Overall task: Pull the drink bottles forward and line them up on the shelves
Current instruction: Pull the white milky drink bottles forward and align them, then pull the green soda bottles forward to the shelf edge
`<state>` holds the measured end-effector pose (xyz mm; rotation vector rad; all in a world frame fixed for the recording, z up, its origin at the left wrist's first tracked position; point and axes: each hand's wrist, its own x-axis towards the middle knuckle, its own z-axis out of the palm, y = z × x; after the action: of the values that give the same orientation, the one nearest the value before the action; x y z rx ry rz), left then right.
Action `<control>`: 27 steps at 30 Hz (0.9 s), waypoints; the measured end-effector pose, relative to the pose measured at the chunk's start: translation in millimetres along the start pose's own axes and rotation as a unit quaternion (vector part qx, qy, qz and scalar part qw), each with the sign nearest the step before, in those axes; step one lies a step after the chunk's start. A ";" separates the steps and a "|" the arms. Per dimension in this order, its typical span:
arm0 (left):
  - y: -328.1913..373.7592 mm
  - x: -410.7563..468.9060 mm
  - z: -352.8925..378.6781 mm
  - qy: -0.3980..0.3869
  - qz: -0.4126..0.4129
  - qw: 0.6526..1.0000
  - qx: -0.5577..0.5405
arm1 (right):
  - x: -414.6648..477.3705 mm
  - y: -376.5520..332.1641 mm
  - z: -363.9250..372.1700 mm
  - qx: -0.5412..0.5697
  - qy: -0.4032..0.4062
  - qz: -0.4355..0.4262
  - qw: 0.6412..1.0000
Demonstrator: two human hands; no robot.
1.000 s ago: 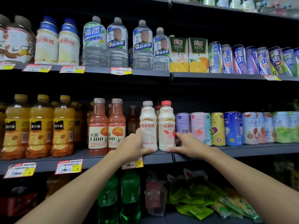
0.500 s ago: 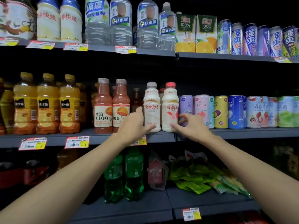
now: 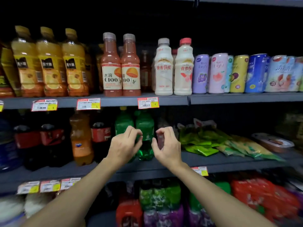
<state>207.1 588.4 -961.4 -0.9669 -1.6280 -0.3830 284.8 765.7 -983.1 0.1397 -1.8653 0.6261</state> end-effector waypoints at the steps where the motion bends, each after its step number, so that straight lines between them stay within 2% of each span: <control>1: -2.6 -14.8 3.0 -0.013 -0.024 1.000 0.011 | -8.9 1.5 8.9 -0.015 -0.015 0.018 1.000; 5: -6.3 -53.8 14.3 -0.077 -0.188 0.979 0.035 | -30.4 7.8 41.6 -0.068 -0.065 0.136 0.986; 8: -0.5 -67.4 21.8 -0.139 -0.293 0.945 0.036 | -38.5 12.8 56.8 -0.077 -0.110 0.214 0.968; 13: 4.9 -68.8 29.2 -0.212 -0.426 0.879 0.018 | -35.2 22.5 71.6 -0.075 -0.179 0.291 0.937; 15: 4.8 -66.8 33.2 -0.235 -0.457 0.858 0.026 | -33.4 24.3 75.3 -0.051 -0.199 0.312 0.928; 20: 5.2 -62.8 44.4 -0.265 -0.485 0.833 0.043 | -40.4 24.6 77.2 -0.017 -0.220 0.312 0.924; 27: -0.3 -64.7 52.7 -0.240 -0.519 0.820 -0.019 | -37.0 17.8 76.9 -0.049 -0.199 0.319 0.925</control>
<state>173.3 599.9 -1036.9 -0.0756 -2.5483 -0.9558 227.5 736.4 -1042.0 -0.4602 -2.3455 0.9977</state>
